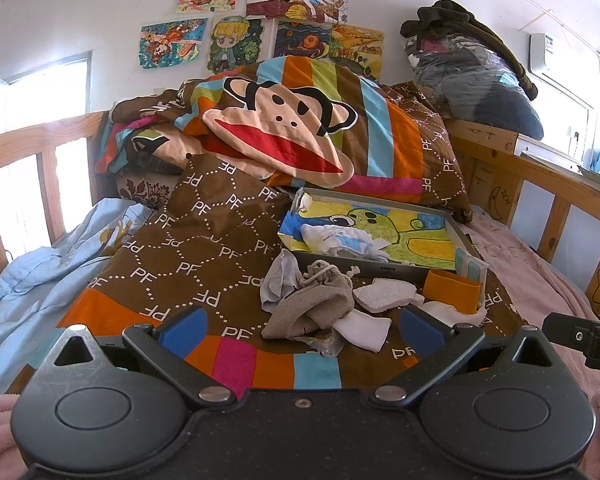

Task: Organize soft objects

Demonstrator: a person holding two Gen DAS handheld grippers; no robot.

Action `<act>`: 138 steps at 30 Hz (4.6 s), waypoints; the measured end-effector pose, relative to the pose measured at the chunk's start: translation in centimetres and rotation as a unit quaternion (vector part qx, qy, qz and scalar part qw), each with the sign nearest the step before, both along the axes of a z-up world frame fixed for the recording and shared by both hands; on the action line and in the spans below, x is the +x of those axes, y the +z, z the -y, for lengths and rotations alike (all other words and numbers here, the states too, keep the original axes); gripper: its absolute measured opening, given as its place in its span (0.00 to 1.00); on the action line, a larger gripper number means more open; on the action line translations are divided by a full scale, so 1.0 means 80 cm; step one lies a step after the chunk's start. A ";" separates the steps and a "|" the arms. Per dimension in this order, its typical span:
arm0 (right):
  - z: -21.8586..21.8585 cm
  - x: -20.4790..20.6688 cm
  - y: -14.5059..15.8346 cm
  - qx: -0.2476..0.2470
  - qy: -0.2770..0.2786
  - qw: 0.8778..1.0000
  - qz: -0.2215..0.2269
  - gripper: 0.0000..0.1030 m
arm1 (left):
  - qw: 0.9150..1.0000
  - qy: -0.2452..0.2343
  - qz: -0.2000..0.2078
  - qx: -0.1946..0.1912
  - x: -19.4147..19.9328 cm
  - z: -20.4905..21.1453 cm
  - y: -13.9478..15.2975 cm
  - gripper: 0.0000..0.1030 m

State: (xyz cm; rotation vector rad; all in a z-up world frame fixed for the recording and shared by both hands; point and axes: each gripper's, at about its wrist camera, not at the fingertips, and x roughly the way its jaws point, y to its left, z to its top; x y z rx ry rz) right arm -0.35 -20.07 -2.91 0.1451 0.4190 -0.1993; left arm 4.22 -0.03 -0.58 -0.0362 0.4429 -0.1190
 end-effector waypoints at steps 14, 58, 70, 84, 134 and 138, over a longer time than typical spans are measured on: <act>-0.001 0.001 -0.001 0.000 -0.003 1.000 -0.002 1.00 | 1.000 -0.001 -0.002 -0.001 0.000 -0.001 -0.001 0.99; 0.100 0.244 -0.086 0.005 0.048 0.987 -0.150 0.81 | 0.961 -0.142 -0.203 -0.125 0.216 0.058 -0.131 0.78; 0.079 0.275 -0.122 -0.006 0.080 0.982 -0.170 0.63 | 0.957 -0.024 -0.231 -0.173 0.252 0.060 -0.145 0.27; 0.052 0.277 -0.130 -0.025 0.109 0.980 -0.164 0.22 | 0.961 -0.041 -0.225 -0.159 0.246 0.068 -0.146 0.04; 0.022 0.102 -0.009 0.021 0.100 0.995 -0.019 0.05 | 0.979 -0.139 -0.132 -0.069 0.122 0.068 -0.050 0.03; 0.027 0.083 -0.002 0.024 0.094 0.995 0.000 0.05 | 0.980 -0.141 -0.123 -0.069 0.115 0.068 -0.041 0.03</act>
